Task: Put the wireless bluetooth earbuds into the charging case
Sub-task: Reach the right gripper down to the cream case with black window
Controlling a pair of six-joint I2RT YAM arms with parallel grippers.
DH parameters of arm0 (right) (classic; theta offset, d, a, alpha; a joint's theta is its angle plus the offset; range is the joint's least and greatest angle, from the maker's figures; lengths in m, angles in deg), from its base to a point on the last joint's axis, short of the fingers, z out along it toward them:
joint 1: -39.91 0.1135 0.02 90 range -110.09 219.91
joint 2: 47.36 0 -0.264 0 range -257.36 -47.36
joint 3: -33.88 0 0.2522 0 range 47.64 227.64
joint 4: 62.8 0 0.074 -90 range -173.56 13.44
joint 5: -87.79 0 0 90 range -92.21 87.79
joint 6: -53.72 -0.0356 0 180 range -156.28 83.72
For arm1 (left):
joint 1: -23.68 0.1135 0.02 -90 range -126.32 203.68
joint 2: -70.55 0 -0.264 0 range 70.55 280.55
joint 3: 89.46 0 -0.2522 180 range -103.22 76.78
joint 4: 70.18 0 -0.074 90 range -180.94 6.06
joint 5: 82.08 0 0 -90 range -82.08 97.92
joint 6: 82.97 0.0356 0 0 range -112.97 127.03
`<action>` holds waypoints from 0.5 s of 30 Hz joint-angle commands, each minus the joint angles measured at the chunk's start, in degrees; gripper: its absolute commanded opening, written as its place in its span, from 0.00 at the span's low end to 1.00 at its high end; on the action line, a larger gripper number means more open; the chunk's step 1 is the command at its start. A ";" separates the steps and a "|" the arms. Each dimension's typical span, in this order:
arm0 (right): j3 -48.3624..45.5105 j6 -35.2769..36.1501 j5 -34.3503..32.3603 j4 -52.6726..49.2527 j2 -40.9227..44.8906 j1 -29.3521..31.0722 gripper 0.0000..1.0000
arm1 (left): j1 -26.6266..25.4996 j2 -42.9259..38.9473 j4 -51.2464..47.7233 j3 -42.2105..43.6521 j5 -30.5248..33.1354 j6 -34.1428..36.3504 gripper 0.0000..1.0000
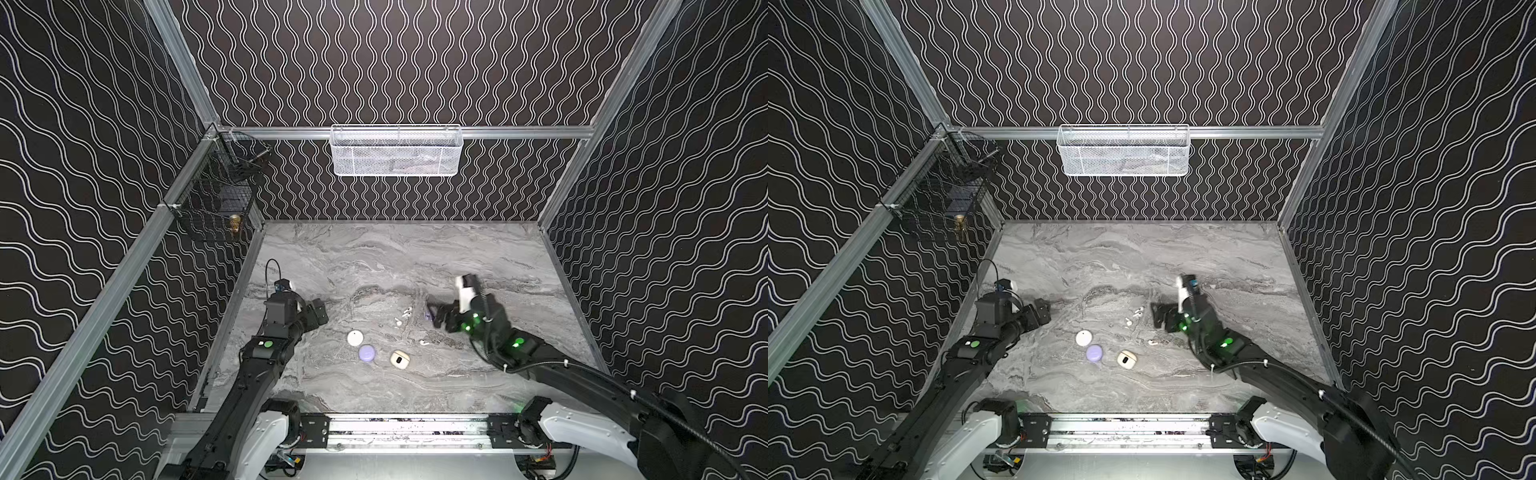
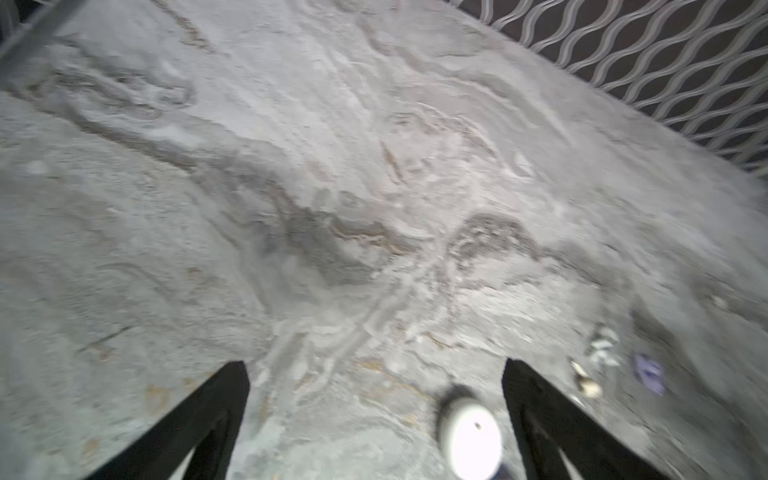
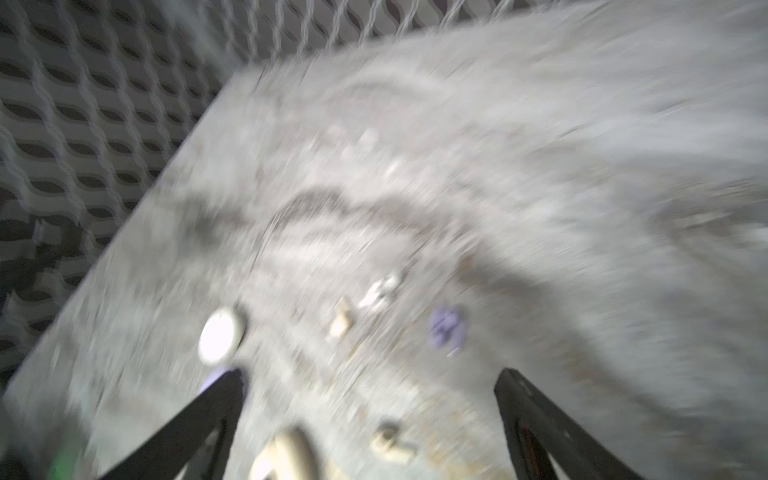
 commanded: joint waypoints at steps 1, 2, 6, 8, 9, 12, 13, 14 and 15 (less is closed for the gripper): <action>3.15 0.67 -3.91 -6.42 -5.53 4.73 0.97 | -0.09 -1.17 -2.17 0.59 -7.29 -1.34 0.99; 4.02 0.95 -3.22 -7.07 -7.42 5.95 0.97 | -0.61 -1.07 -3.95 0.19 -6.44 -1.29 0.99; 6.77 1.50 -1.48 -8.99 -14.21 10.52 0.99 | -3.21 -1.78 -3.70 3.63 -2.14 -1.81 0.99; 6.73 1.70 -0.26 -8.09 -16.10 12.00 0.99 | -3.30 -2.29 -1.44 5.47 -5.44 -1.88 0.95; 6.50 1.83 0.20 -7.27 -16.86 12.57 0.99 | -3.25 -3.15 -0.93 5.74 -7.35 -1.32 0.95; 6.83 2.25 1.81 -5.64 -19.42 13.31 0.99 | -3.25 -7.83 -0.41 7.38 -7.69 -1.55 0.96; 7.26 2.44 2.11 -5.65 -20.26 13.54 0.99 | -3.19 -9.20 -0.46 7.76 -7.58 -1.54 0.97; 7.86 2.73 2.42 -5.77 -21.32 13.81 0.99 | -3.25 -10.30 -0.39 8.14 -7.52 -1.65 0.99; 8.55 3.14 2.52 -6.01 -22.41 14.10 0.98 | -3.25 -10.77 -0.39 8.31 -7.51 -1.65 0.99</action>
